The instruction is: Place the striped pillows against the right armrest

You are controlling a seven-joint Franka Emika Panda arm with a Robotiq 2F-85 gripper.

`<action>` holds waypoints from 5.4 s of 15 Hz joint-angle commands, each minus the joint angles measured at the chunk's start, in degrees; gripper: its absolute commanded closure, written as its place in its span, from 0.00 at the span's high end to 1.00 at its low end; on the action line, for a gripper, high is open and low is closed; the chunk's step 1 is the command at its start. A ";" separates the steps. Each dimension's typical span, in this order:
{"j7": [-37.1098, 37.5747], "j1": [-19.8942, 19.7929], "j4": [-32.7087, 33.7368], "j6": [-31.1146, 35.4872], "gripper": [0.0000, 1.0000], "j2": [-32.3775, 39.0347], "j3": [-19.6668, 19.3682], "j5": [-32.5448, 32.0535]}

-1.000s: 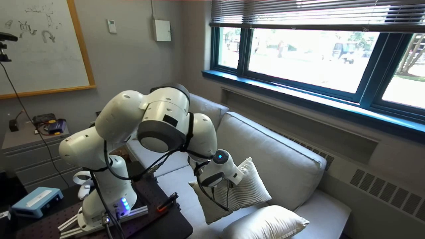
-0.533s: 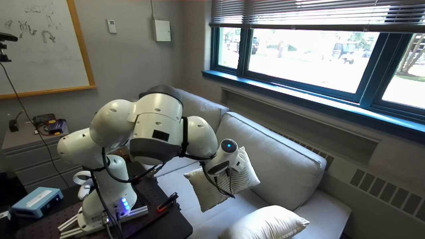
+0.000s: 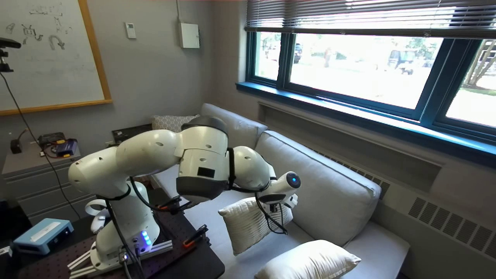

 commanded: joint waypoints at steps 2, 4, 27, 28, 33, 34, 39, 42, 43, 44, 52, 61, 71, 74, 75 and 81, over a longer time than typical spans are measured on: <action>-11.18 13.92 15.29 -6.42 0.07 -0.29 -10.11 14.24; -14.97 19.29 20.80 -8.51 0.07 0.81 -14.81 18.50; 16.72 38.60 40.37 18.50 0.65 6.79 -57.23 38.66; 20.28 40.16 40.00 20.05 0.72 7.03 -59.82 38.85; 40.16 52.15 37.00 24.40 1.00 9.53 -77.00 41.96; 44.64 55.00 35.97 24.60 1.00 10.30 -80.76 42.44; 58.06 64.96 30.12 23.90 1.00 11.25 -89.11 41.23; 50.01 64.60 26.96 27.31 1.00 6.04 -79.57 41.18; 47.94 63.99 26.50 28.97 1.00 4.84 -75.85 40.82; 47.17 63.75 26.09 30.41 1.00 4.14 -72.51 39.90; 34.06 62.17 24.26 37.31 1.00 3.71 -43.22 40.75; 16.90 54.70 29.97 25.83 1.00 12.22 -15.52 41.25; 19.93 64.23 43.61 7.70 1.00 19.29 -23.59 48.44; 24.69 70.36 45.27 4.60 1.00 19.22 -31.74 46.46; 27.54 72.97 44.80 3.23 1.00 18.30 -35.18 45.59; 44.94 87.27 43.44 -5.15 1.00 16.11 -51.75 37.25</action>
